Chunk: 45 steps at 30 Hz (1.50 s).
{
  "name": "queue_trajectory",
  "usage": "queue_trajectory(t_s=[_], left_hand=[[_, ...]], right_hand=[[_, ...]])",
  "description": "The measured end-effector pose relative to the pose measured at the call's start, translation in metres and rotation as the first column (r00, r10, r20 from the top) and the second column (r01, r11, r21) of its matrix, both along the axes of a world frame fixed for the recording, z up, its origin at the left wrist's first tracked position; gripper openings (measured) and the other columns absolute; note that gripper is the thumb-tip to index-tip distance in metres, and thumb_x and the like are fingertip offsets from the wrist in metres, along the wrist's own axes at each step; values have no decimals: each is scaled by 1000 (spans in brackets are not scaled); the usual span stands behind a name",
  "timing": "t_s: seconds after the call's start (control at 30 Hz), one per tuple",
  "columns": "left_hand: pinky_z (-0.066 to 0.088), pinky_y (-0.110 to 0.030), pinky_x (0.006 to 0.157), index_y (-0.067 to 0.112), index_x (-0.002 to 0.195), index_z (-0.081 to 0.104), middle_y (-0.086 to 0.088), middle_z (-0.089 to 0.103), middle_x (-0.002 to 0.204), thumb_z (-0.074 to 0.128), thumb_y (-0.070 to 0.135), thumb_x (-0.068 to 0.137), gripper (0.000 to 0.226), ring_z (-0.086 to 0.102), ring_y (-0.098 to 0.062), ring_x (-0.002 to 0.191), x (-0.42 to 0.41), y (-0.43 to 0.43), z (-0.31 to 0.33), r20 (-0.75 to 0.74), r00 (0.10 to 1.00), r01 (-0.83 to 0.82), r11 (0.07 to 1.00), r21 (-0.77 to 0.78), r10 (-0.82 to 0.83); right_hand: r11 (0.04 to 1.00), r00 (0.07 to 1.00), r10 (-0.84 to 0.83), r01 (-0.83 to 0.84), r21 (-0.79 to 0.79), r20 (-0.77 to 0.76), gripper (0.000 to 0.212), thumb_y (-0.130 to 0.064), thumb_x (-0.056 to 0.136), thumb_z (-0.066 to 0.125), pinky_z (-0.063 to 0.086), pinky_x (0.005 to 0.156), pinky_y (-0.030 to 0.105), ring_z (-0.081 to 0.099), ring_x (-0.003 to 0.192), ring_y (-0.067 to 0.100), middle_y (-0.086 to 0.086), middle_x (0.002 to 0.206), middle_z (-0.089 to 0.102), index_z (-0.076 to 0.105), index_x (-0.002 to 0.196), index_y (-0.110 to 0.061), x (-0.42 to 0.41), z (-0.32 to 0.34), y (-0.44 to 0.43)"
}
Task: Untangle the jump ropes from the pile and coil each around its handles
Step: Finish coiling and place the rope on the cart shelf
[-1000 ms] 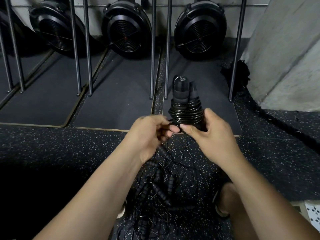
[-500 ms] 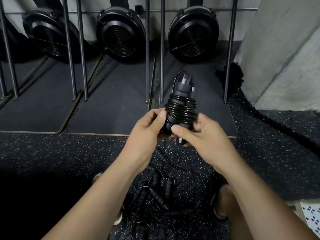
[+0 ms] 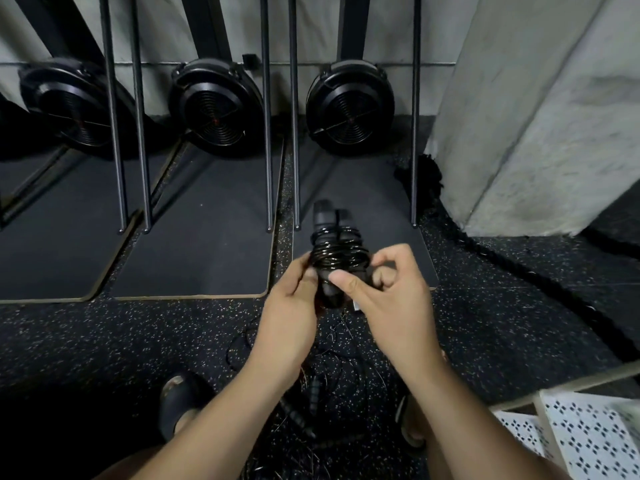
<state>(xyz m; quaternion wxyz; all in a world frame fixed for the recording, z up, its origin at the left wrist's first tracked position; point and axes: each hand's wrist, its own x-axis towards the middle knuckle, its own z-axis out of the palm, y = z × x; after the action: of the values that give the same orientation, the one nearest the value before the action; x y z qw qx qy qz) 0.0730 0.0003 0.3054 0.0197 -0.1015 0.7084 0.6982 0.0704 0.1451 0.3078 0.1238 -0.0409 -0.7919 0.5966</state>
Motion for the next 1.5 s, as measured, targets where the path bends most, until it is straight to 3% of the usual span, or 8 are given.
queue_trajectory(t_s=[0.13, 0.27, 0.37, 0.73, 1.0, 1.1, 1.2, 1.5], left_hand=[[50, -44, 111, 53, 138, 60, 16, 75, 126, 44, 70, 99, 45, 67, -7, 123, 22, 1, 31, -29, 997, 69, 995, -72, -71], [52, -43, 107, 45, 124, 68, 19, 77, 109, 27, 95, 87, 74, 69, 0, 109, 45, 14, 76, -8, 981, 185, 942, -279, -195], [51, -44, 109, 41, 109, 81, 15, 81, 106, 19, 107, 75, 96, 72, -5, 109, 62, 30, 104, 111, 966, 250, 953, -174, -233], [56, -43, 101, 34, 87, 85, 2, 83, 94, 40, 90, 90, 72, 79, -18, 97, 150, 141, 163, 201, 893, 404, 914, 29, -402], [37, -33, 108, 41, 151, 50, 13, 58, 146, 17, 92, 90, 87, 53, -11, 134, 189, 216, 177, 51, 824, 560, 798, -224, -564], [45, -28, 84, 37, 126, 49, 19, 64, 116, 45, 85, 91, 59, 60, 2, 102, 204, 238, 165, 61, 746, 652, 709, -271, -663], [60, -39, 85, 34, 116, 52, 9, 75, 105, 85, 75, 70, 70, 73, -8, 92, 205, 259, 137, 71, 688, 712, 653, -256, -722], [55, -27, 100, 46, 137, 61, 16, 69, 130, 92, 66, 70, 76, 69, -1, 116, 179, 338, 88, 52, 439, 854, 399, -335, -897]], right_hand=[[999, 999, 38, -38, -12, 18, 61, -62, 65, 91, 46, 55, 42, 47, 55, 7, 6, 63, 44, 52, 100, -29, 27, 27, 12], [996, 997, 71, -71, 61, 16, 70, -63, 59, 91, 38, 58, 20, 44, 59, 2, -13, 64, 44, 49, 105, -30, 80, 53, 26], [995, 999, 39, -41, 86, 17, 64, -66, 63, 86, 40, 62, 20, 48, 64, 2, -18, 66, 49, 52, 103, -30, 122, 67, 46], [992, 989, -121, 124, 30, -88, 40, -51, 77, 83, 42, 64, 12, 63, 70, 1, -20, 72, 66, 55, 97, -31, 253, 119, 122], [941, 938, -338, 338, -12, -70, 38, -40, 87, 84, 44, 66, 10, 62, 74, -8, -35, 77, 63, 50, 98, -26, 306, 129, 166], [890, 891, -454, 454, 31, -18, 40, -48, 89, 82, 45, 66, 17, 59, 77, -3, -35, 82, 60, 47, 97, -30, 324, 115, 185], [853, 852, -521, 520, 36, 55, 42, -49, 89, 83, 52, 71, 30, 61, 79, 5, -15, 87, 63, 49, 101, -28, 335, 94, 208], [743, 727, -639, 668, -44, 251, 24, -40, 103, 69, 51, 72, 28, 69, 85, 7, -12, 117, 66, 52, 119, -36, 333, 51, 248]])
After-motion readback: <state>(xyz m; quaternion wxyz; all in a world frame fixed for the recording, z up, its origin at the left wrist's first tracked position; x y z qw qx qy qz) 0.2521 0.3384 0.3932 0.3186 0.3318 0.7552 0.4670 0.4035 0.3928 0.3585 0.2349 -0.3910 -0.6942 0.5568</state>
